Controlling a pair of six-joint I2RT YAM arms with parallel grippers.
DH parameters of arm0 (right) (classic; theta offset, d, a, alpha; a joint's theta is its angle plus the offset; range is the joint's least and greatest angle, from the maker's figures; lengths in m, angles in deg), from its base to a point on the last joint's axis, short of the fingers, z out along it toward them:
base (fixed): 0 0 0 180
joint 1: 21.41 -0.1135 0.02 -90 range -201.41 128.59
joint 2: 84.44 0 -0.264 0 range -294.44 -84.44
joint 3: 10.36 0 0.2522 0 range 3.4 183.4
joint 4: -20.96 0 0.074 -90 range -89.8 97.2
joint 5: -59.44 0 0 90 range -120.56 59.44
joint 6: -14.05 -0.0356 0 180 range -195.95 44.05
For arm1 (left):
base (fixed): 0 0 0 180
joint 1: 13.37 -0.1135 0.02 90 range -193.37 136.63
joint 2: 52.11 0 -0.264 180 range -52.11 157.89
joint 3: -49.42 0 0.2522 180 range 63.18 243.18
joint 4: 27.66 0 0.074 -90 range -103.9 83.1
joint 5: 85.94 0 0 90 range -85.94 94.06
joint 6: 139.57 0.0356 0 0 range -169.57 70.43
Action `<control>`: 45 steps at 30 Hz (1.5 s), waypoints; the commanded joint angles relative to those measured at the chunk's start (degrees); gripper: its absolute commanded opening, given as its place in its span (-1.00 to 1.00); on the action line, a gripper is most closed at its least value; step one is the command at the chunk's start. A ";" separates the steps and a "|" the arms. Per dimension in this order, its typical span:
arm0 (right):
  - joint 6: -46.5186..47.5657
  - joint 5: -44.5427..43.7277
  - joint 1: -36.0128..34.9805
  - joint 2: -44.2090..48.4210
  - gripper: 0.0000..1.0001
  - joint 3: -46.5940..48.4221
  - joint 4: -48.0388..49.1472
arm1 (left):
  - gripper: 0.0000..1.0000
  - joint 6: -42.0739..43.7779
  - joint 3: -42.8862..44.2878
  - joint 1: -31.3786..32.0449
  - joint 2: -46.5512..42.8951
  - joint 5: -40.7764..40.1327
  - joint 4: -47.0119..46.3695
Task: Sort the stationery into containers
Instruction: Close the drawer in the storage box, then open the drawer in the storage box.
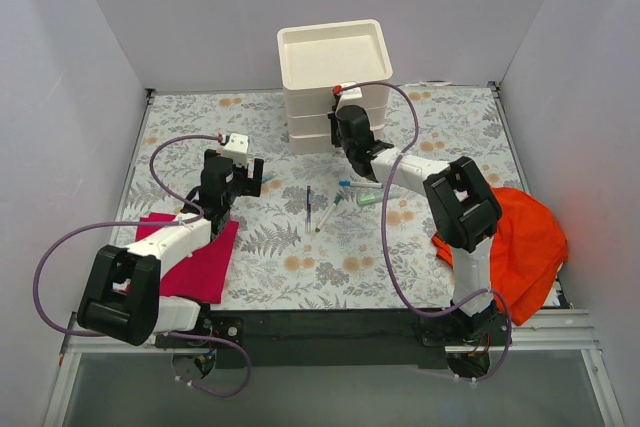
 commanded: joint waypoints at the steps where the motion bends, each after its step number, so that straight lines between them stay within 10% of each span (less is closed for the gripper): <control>1: 0.12 -1.31 0.24 -0.01 -0.90 1.97 4.21 | 0.71 -0.19 -0.43 0.28 -0.39 -0.02 -1.07; 19: -0.06 1.59 -2.31 9.05 -0.93 -9.72 2.45 | 0.70 -0.28 -2.10 0.89 -1.53 0.24 -1.51; 22: 1.17 0.81 -2.22 7.47 -0.05 -8.76 4.20 | 0.70 -0.10 -2.45 1.07 -1.62 -0.02 -1.68; 25: 2.14 -0.51 -1.96 5.36 0.04 -6.92 5.61 | 0.71 0.16 -2.45 1.16 -1.35 -0.28 -1.86; 45: 4.07 -2.62 0.32 -2.20 -0.16 1.35 9.57 | 0.70 -0.10 -3.15 1.07 0.05 -0.20 -2.91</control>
